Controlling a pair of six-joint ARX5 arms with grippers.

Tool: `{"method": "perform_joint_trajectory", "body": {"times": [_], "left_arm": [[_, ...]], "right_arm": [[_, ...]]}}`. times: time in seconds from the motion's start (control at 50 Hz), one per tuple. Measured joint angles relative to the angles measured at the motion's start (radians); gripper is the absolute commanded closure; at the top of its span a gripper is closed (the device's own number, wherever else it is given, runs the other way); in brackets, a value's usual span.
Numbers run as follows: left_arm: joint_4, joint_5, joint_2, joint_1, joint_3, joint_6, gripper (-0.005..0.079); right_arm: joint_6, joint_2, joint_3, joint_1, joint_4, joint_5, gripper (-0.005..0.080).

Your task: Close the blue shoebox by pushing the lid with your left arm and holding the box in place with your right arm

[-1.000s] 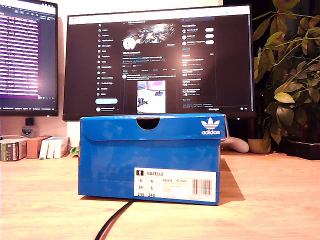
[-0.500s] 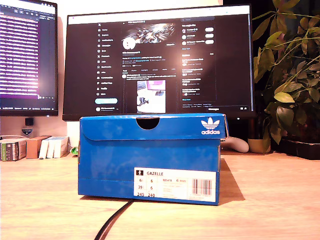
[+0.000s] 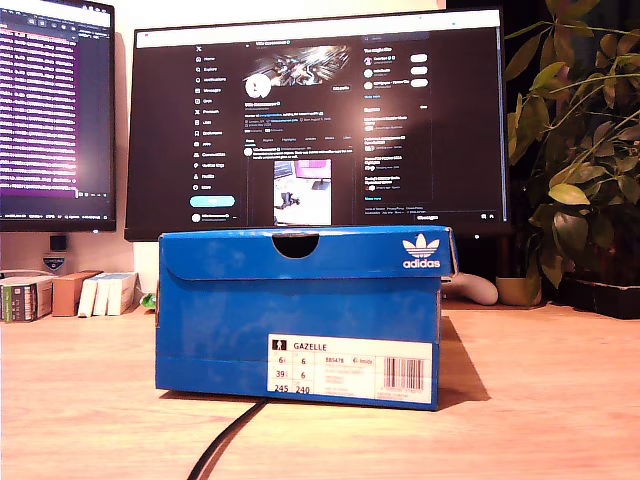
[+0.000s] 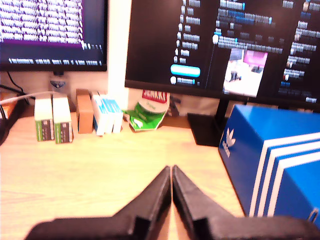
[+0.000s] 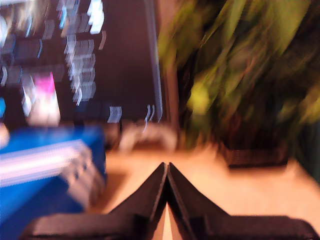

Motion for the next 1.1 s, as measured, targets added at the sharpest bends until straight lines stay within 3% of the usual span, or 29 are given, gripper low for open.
{"method": "perform_joint_trajectory", "body": {"times": [0.52,1.1], "left_arm": [[0.008,-0.008,0.000,-0.007,-0.096,0.050,0.0762],[-0.061,-0.058,-0.005,-0.007,-0.096,0.067,0.0761]], "right_arm": [[-0.024,0.000,-0.073,0.000,-0.014,-0.020,0.0764],[-0.024,0.000,-0.089,0.000,-0.055,-0.018,0.0764]]}}
